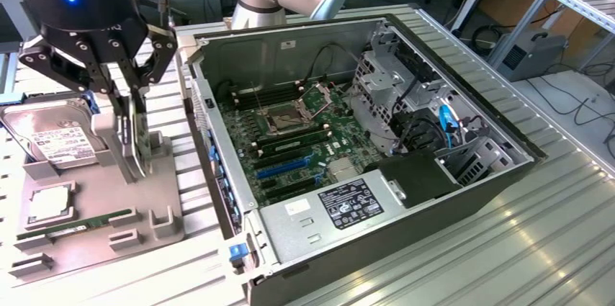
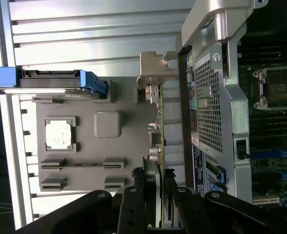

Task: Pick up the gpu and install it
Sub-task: 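Pick up the gpu and move the gpu toward the slot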

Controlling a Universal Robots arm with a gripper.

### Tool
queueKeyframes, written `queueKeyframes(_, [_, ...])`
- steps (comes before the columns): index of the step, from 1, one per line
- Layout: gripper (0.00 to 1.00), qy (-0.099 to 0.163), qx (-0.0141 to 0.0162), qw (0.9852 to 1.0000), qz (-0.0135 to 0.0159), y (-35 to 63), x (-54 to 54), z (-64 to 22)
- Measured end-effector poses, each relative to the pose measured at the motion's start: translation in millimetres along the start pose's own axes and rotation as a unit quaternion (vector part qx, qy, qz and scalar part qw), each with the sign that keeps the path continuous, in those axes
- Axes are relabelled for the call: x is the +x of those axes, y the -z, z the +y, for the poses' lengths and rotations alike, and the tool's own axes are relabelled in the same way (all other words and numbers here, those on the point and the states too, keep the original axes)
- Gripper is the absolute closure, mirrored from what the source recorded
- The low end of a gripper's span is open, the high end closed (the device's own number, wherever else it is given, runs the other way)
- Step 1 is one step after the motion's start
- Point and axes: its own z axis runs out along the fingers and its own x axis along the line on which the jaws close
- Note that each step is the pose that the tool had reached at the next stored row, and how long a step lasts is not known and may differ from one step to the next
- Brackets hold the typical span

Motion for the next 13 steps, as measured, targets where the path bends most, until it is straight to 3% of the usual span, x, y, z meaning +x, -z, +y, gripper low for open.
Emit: queueKeyframes(13, [0.73, 0.0, 0.0, 1.0, 0.0, 10.4, -0.4, 0.2])
